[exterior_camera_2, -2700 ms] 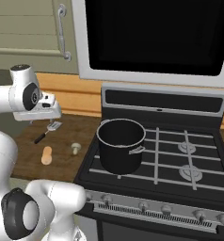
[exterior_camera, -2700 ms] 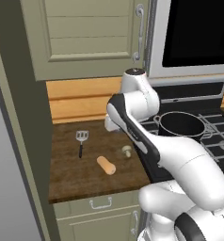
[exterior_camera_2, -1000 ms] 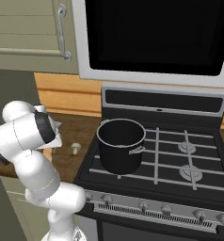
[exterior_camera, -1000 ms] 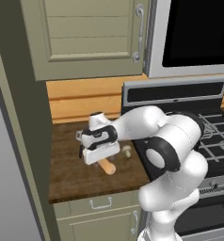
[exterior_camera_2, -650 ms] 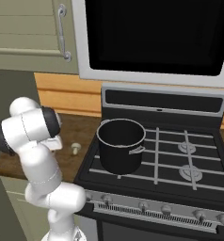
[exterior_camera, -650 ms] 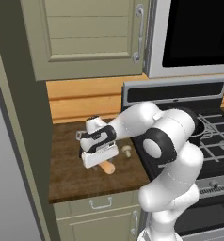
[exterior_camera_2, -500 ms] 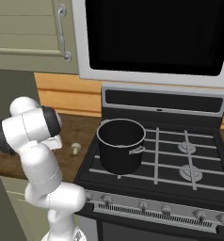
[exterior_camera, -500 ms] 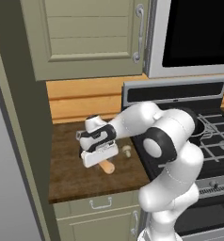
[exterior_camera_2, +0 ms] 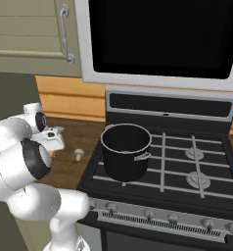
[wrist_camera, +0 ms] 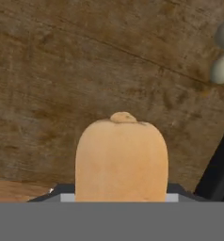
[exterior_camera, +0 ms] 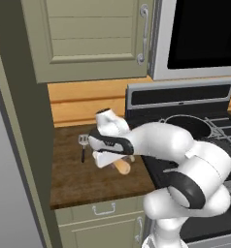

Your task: Put the mushroom and squash in the pot. Retrieve the spatula and lightly stir the vegetables in the pot.

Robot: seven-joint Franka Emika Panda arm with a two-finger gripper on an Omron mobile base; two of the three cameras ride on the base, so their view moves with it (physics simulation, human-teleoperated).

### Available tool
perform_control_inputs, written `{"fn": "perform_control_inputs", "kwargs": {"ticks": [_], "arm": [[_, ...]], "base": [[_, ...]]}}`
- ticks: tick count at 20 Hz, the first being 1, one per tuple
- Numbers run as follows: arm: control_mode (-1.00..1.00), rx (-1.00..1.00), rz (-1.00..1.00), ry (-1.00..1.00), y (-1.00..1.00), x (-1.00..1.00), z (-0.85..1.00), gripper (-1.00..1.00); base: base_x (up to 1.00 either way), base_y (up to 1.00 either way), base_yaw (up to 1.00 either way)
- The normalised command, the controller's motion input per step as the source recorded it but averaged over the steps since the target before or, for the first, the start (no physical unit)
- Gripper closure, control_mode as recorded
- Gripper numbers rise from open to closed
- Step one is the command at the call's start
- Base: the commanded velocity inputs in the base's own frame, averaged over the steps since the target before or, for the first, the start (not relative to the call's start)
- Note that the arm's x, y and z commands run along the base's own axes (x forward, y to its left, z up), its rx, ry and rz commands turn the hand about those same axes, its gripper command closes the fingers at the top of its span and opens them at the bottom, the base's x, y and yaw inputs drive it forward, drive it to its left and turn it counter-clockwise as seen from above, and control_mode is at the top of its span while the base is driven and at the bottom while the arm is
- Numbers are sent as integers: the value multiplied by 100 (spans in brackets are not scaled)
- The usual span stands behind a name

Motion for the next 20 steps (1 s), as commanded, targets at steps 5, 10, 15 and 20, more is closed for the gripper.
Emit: {"fn": "perform_control_inputs", "kwargs": {"ticks": [5, 10, 15, 20], "arm": [[-100, 7, -2, -30, -86, -100, 100, 100], [-100, 6, -2, -30, -90, -100, 100, 100], [-100, 5, -1, -29, -85, -70, 100, 100], [-100, 1, -2, -26, -74, -4, 100, 100]], "base": [[0, 0, 0], [0, 0, 0], [0, 0, 0], [0, 0, 0]]}}
